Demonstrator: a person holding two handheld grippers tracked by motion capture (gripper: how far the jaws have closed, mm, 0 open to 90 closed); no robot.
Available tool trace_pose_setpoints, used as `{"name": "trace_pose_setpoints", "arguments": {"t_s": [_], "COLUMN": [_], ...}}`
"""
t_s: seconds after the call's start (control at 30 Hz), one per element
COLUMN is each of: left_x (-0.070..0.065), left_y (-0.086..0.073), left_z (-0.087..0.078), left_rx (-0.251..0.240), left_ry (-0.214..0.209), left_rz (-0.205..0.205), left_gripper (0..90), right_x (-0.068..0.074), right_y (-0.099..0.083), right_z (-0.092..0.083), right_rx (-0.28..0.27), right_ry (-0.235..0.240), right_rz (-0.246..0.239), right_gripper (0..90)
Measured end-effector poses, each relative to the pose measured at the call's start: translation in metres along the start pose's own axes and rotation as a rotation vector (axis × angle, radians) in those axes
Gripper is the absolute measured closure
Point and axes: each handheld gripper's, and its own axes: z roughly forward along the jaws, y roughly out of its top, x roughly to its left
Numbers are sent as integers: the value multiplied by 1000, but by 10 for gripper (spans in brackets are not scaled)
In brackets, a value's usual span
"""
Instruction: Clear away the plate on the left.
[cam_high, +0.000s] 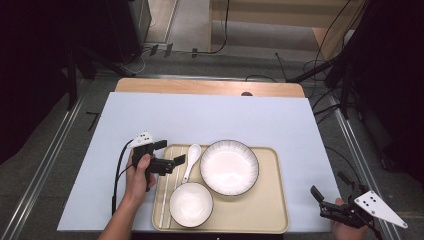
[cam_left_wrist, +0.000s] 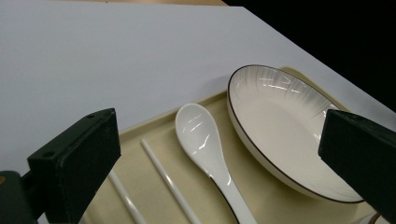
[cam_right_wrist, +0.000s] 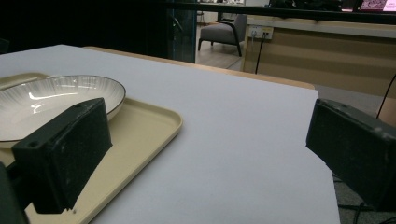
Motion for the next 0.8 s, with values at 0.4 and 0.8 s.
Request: {"name": "trace_pose_setpoints", "arguments": {"t_s": [0.4, 0.8], "left_x": [10, 18], "left_y": [-15, -27], "left_z": [-21, -40], "left_rx": [-26, -37], "left_ry": [36, 61], "left_rz": [-22, -38], "left_gripper": [0, 0], "right_x": [1, 1], "right_y": [0, 1], "right_z": [2, 5], "right_rx": [3, 6], "right_ry": [4, 6], "right_rz": [-6, -9], "right_gripper": [2, 2]}}
